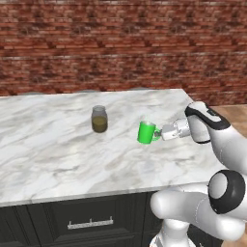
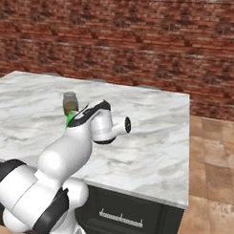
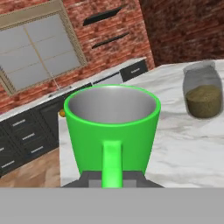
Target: Open the cabinet directly in front. Then move the beer and the mug to the dining counter with the jar on it.
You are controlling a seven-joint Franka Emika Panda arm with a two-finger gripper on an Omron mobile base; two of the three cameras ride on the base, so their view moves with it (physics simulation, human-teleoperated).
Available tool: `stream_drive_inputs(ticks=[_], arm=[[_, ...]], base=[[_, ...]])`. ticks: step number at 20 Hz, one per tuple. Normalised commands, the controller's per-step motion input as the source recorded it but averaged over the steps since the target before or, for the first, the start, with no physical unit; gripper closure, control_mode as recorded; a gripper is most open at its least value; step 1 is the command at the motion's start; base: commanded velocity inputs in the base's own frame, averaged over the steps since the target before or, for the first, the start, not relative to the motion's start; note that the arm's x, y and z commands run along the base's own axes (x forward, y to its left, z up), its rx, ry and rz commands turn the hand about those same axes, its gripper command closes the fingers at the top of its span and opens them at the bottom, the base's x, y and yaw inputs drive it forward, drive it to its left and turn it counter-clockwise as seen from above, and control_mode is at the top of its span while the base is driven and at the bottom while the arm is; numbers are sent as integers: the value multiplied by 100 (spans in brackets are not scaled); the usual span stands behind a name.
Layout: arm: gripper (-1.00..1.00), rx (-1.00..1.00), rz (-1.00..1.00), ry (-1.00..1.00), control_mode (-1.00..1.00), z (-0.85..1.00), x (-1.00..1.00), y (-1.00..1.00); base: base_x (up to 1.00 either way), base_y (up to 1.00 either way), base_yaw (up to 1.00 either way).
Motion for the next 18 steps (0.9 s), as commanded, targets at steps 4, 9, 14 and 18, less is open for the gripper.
stream_drive_inputs(ticks=[4,9,14,18], arm=[[100,0,0,-1,-100,0,7,6],[100,-3,0,-10,-100,-1,13,32],[100,-20,0,-8,-100,-9,0,46],[100,-19,0,-10,-100,-20,11,46]], base=[[0,0,0],[0,0,0],[0,0,0],[0,0,0]])
